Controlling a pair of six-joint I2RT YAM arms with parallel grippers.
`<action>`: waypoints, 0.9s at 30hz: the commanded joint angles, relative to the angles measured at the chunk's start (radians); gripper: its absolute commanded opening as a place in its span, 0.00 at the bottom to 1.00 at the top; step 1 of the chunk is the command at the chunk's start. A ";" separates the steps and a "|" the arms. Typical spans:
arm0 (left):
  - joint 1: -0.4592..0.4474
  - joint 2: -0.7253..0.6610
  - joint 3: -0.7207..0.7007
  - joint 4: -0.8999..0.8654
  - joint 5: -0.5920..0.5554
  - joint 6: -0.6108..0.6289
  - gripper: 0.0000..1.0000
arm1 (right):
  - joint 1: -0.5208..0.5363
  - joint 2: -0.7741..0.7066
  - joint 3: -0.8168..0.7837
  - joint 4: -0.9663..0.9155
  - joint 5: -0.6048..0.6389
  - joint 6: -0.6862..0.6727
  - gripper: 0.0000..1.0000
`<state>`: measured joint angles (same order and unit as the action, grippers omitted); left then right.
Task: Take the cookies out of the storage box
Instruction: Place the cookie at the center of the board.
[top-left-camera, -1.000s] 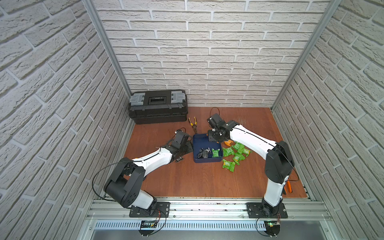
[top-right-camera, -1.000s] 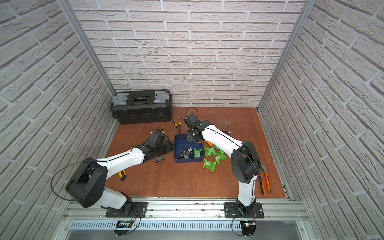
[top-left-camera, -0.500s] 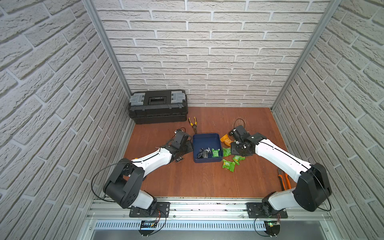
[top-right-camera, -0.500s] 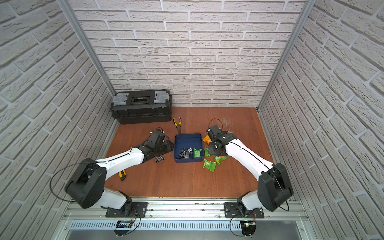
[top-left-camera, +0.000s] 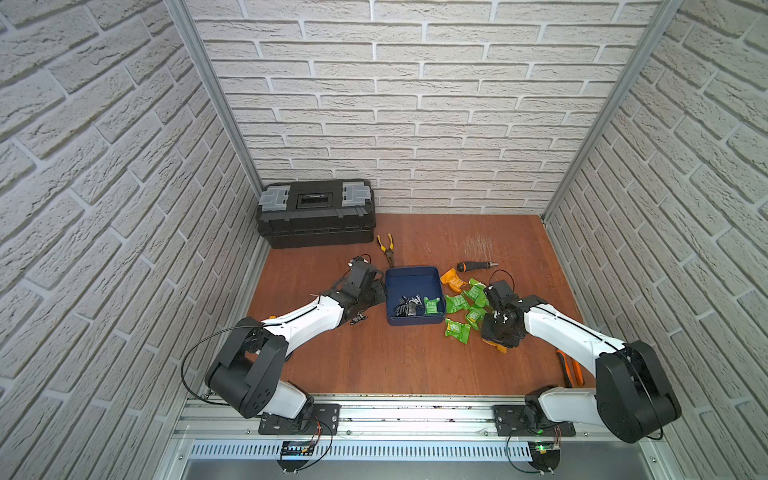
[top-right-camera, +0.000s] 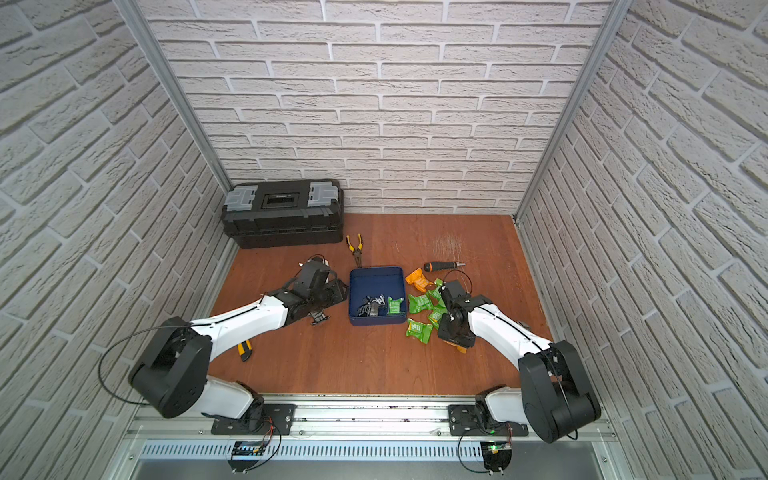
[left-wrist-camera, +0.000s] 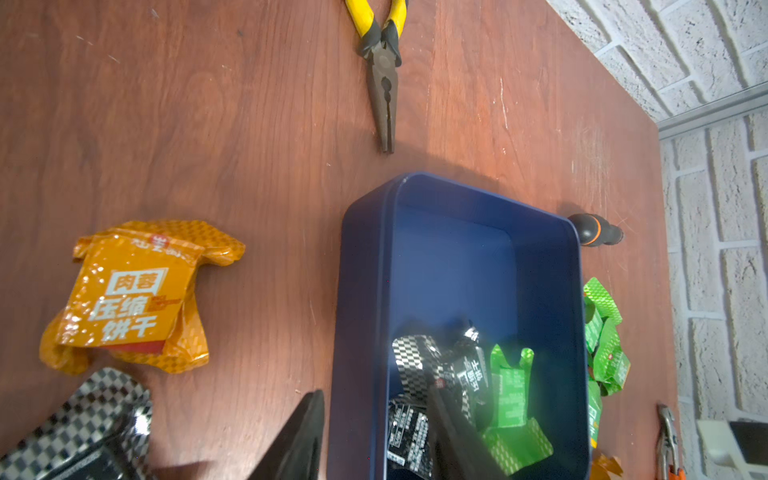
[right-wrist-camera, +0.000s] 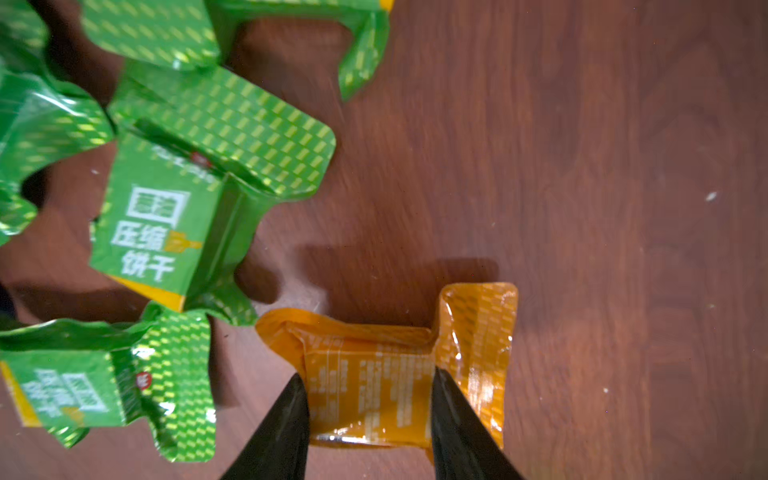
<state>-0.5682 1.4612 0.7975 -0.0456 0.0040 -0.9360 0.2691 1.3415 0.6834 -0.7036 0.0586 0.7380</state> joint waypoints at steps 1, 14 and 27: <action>-0.008 -0.025 0.027 0.003 -0.011 0.031 0.47 | -0.009 0.000 -0.003 0.074 -0.007 0.013 0.37; -0.124 0.048 0.233 -0.169 -0.036 0.253 0.52 | -0.013 -0.069 0.136 -0.019 0.043 -0.048 0.75; -0.211 0.315 0.569 -0.601 -0.076 0.349 0.53 | 0.047 -0.003 0.212 0.072 -0.084 -0.105 0.66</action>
<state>-0.7448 1.7466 1.2934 -0.4992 -0.0265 -0.6346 0.3073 1.3308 0.8886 -0.6525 -0.0151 0.6430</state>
